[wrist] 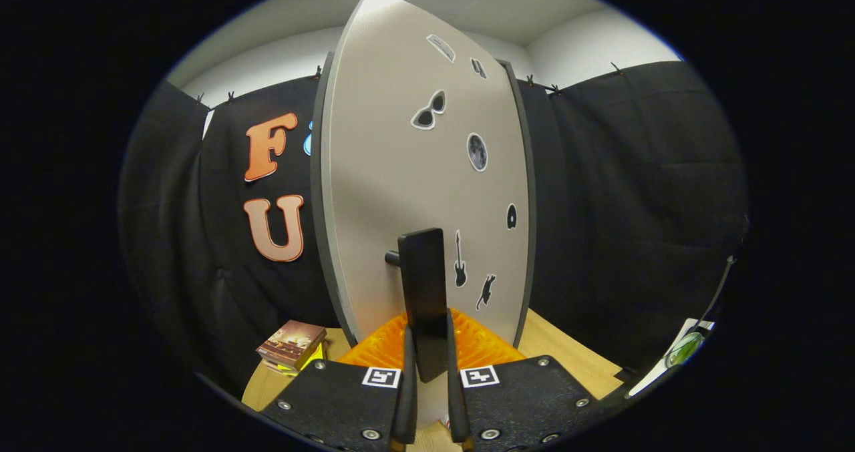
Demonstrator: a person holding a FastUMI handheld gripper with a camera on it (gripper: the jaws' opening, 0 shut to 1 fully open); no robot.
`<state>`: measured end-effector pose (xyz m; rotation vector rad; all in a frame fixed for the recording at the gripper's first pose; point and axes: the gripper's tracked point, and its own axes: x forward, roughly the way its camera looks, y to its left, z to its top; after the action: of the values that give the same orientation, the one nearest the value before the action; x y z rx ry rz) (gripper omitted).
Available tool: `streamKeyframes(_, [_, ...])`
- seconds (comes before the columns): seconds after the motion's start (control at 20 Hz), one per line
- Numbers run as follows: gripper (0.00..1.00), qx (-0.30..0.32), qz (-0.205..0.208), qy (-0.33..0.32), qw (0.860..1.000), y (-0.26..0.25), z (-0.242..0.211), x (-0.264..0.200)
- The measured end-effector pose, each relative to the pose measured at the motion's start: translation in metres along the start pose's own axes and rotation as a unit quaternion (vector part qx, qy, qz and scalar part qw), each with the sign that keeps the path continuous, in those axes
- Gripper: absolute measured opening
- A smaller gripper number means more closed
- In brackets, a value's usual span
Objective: Open the shoe cabinet door, grab the shoes and put them into the shoe cabinet, then close the shoe cabinet door.
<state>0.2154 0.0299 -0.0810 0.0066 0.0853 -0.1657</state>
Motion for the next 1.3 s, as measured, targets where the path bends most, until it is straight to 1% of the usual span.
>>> streamKeyframes(0.15, [0.17, 0.002, 0.005, 0.0, 1.0, -0.005, 0.001, -0.003])
streamKeyframes(0.35, [0.17, -0.003, 0.017, -0.005, 1.0, -0.012, 0.001, -0.005])
streamKeyframes(0.55, [0.16, 0.007, 0.038, -0.002, 0.999, -0.018, 0.001, -0.012])
streamKeyframes(0.7, [0.16, 0.0, 0.052, -0.006, 0.999, -0.024, 0.002, -0.011])
streamKeyframes(0.9, [0.14, 0.009, 0.071, -0.009, 0.997, -0.031, 0.003, -0.014])
streamKeyframes(1.2, [0.13, 0.019, 0.076, -0.004, 0.997, -0.045, -0.001, -0.017])
streamKeyframes(1.3, [0.13, 0.028, 0.069, -0.001, 0.997, -0.05, 0.0, -0.018])
